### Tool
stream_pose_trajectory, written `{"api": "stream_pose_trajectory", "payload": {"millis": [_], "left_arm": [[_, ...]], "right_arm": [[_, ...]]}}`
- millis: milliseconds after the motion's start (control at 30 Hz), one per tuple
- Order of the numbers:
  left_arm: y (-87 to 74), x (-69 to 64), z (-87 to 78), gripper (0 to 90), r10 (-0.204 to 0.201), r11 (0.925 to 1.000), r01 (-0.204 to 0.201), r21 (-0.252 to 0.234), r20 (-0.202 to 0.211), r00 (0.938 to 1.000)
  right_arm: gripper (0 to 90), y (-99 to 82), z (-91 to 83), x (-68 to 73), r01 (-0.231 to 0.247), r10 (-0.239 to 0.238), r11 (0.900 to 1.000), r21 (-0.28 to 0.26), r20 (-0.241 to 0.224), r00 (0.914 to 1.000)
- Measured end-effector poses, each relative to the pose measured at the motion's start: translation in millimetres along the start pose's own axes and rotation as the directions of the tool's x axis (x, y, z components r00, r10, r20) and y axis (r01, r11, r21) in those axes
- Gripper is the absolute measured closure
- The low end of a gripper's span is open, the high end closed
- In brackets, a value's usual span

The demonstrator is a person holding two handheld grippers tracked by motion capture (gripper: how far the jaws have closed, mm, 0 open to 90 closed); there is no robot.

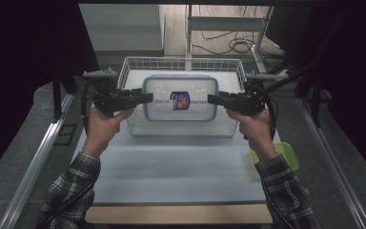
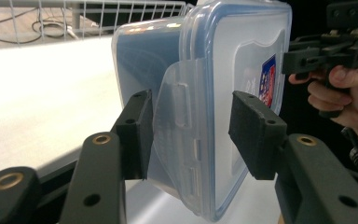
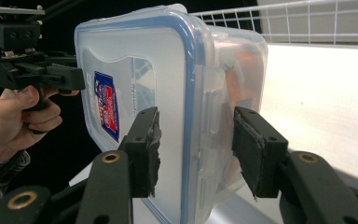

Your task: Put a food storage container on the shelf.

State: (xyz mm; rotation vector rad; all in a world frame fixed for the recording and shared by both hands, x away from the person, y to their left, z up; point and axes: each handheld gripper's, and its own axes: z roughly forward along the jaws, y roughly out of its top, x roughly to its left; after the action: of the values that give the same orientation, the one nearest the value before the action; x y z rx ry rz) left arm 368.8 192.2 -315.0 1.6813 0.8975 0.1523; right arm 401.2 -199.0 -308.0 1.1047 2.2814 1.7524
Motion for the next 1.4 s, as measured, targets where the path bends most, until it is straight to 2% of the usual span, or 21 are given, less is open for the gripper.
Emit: {"api": "stream_pose_trajectory", "payload": {"millis": [200, 467, 700, 767, 867, 1067, 1233, 1333, 1400], "left_arm": [[11.6, 7.5, 3.7, 51.4, -0.001, 1.0000, 0.001, -0.008, 0.005, 1.0000], [22.8, 22.0, 17.2, 51.2, -0.030, 0.9995, 0.030, -0.009, 0.017, 0.9994], [26.9, 30.8, 26.6, 50.5, -0.043, 0.9991, 0.043, -0.006, 0.004, 0.9991], [28.1, 33.0, 30.4, 49.9, -0.052, 0.9986, 0.052, -0.008, -0.012, 0.9986], [28.1, 34.5, 35.0, 48.6, -0.042, 0.9991, 0.042, 0.005, -0.032, 0.9986], [28.2, 38.9, 37.7, 48.5, -0.057, 0.9982, 0.057, -0.020, -0.019, 0.9982], [30.6, 37.7, 41.9, 46.3, -0.031, 0.9994, 0.030, -0.014, -0.054, 0.9981], [31.0, 37.9, 43.8, 43.6, -0.028, 0.9996, 0.027, -0.005, -0.069, 0.9972], [30.9, 39.7, 45.2, 42.8, -0.036, 0.9994, 0.036, -0.003, -0.074, 0.9966]], "right_arm": [[52.1, 11.9, 3.7, -5.2, -0.011, 0.011, 0.9997, -0.020, 0.000, 0.9999], [51.9, 28.4, 8.2, -16.0, -0.024, 0.024, 0.9993, -0.031, 0.024, 0.9994], [51.3, 31.3, 15.5, -26.8, -0.059, 0.059, 0.9979, -0.028, 0.035, 0.9976], [51.0, 31.8, 19.0, -31.0, -0.069, 0.070, 0.9973, -0.026, 0.042, 0.9967], [50.6, 31.9, 22.3, -34.0, -0.071, 0.072, 0.9973, -0.019, 0.050, 0.9962], [49.4, 33.1, 24.8, -38.8, -0.086, 0.087, 0.9958, -0.034, 0.053, 0.9947], [49.8, 36.1, 27.5, -37.3, -0.060, 0.063, 0.9977, -0.033, 0.106, 0.9924], [49.5, 36.2, 30.0, -36.5, -0.057, 0.059, 0.9981, -0.022, 0.111, 0.9920], [49.4, 35.8, 33.4, -34.6, -0.039, 0.038, 0.9993, 0.000, 0.152, 0.9876]]}}
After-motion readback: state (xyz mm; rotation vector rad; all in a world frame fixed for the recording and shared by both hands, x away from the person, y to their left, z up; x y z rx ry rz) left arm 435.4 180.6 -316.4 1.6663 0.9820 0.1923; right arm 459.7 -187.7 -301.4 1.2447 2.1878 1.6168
